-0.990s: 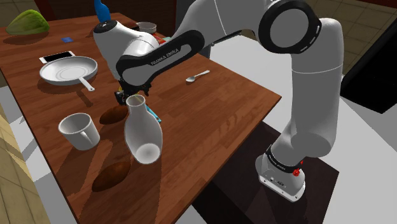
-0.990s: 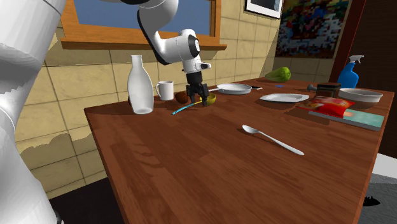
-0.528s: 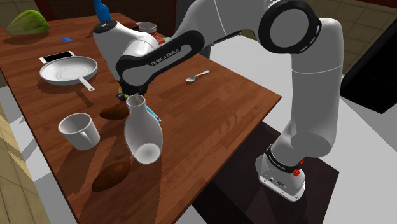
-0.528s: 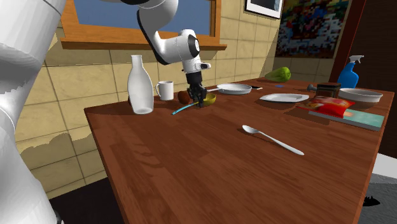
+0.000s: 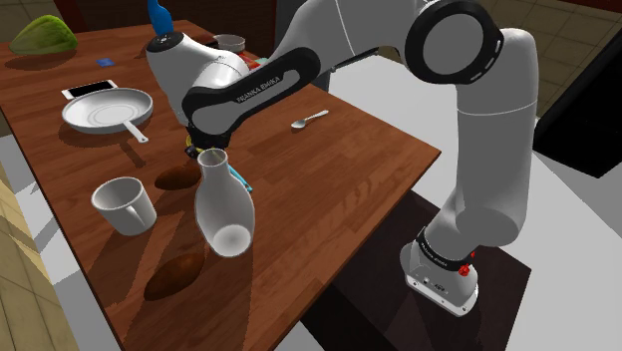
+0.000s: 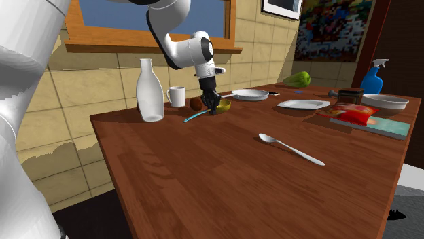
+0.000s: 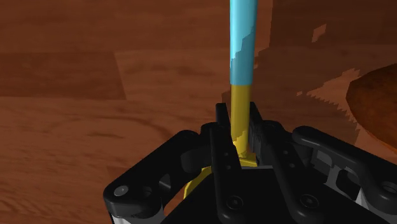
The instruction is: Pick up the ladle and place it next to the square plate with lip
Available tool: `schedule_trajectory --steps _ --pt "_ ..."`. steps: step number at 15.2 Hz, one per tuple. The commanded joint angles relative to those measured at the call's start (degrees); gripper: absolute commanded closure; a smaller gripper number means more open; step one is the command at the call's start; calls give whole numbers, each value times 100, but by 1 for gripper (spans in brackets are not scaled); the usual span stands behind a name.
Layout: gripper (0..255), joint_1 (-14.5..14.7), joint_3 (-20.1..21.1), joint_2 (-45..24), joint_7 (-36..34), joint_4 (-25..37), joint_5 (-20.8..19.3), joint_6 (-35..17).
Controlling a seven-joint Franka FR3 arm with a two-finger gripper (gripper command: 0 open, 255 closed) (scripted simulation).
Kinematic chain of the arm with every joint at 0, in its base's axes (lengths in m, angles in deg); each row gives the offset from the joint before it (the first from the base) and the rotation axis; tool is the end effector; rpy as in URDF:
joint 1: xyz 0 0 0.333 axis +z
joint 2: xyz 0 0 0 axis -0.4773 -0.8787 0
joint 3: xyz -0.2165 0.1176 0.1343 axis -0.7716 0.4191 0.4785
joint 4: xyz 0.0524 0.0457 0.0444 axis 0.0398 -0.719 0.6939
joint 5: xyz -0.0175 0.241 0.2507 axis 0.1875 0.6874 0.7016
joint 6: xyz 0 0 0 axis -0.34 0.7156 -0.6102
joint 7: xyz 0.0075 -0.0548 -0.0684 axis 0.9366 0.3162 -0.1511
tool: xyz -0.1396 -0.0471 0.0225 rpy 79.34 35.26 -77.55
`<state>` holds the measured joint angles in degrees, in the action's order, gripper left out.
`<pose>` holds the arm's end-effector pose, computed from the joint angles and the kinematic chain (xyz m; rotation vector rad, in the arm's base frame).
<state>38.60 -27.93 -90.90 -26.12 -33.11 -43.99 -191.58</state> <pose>0.5412 0.2968 0.2832 2.9640 0.0657 0.1272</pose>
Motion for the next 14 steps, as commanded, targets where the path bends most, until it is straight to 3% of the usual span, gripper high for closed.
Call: schedule_trajectory --steps 1,14 --pt "255 -5 12 31 22 24 23 53" --pt "255 -37 134 401 300 488 282 822"
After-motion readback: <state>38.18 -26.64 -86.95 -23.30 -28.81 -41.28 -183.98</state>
